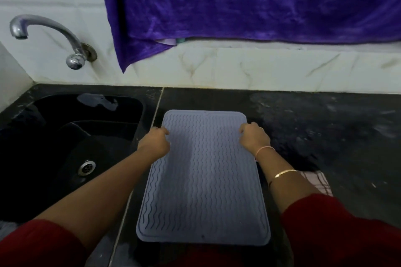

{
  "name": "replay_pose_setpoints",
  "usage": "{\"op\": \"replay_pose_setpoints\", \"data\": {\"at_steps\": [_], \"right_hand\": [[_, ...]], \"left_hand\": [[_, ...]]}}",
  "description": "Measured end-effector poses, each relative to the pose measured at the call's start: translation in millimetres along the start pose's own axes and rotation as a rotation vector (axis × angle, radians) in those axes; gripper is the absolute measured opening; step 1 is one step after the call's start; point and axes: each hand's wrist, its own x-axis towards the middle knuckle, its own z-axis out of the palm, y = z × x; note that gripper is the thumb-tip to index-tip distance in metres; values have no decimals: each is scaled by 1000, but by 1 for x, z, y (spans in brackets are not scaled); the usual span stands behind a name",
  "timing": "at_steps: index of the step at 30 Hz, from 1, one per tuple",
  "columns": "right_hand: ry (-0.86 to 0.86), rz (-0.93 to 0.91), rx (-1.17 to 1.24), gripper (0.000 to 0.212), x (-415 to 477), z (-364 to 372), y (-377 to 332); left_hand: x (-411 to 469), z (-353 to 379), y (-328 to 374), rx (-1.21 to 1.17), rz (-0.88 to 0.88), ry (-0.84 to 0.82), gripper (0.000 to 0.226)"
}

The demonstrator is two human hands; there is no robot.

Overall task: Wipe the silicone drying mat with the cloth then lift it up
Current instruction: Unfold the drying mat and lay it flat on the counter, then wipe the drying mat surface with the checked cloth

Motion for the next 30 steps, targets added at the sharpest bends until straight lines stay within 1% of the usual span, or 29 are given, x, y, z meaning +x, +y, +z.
{"op": "replay_pose_setpoints", "data": {"at_steps": [2, 6, 8, 11, 12, 13, 15, 17, 19, 20, 22, 25, 27, 30], "right_hand": [[11, 109, -76, 29, -14, -1, 11], [62, 304, -205, 41, -39, 1, 36], [55, 349, -207, 43, -49, 3, 49], [-14, 383, -216, 43, -64, 9, 65], [-13, 389, -235, 43, -69, 13, 68], [19, 383, -253, 41, -74, 17, 70], [141, 370, -268, 34, -82, 26, 70], [252, 407, -273, 31, -90, 32, 68], [270, 461, -250, 29, -97, 35, 67], [256, 466, -242, 26, -98, 35, 69], [222, 415, -225, 19, -95, 32, 75], [158, 296, -68, 14, -86, 13, 75], [178, 265, 87, 17, -81, -2, 67], [268, 201, 259, 25, -75, -31, 46]], "left_hand": [[-4, 8, 4, 17, 7, -32, 46], [-11, 22, 8, 52, 20, -39, 44], [-13, 28, 8, 42, 37, -47, 44], [-17, 36, 8, 14, 53, -75, 46], [-18, 39, 8, 7, 62, -79, 47], [-19, 42, 7, -1, 72, -79, 48], [-23, 46, 5, -17, 84, -82, 49], [-27, 49, 2, -24, 95, -79, 49], [-30, 49, -2, -28, 106, -60, 48], [-31, 49, -3, -30, 107, -52, 47], [-34, 47, -7, -50, 106, -53, 49], [-39, 43, -7, -114, 122, -64, 50], [-43, 39, -2, -162, 125, -61, 50], [-48, 30, 13, -248, 169, -51, 52]]}}
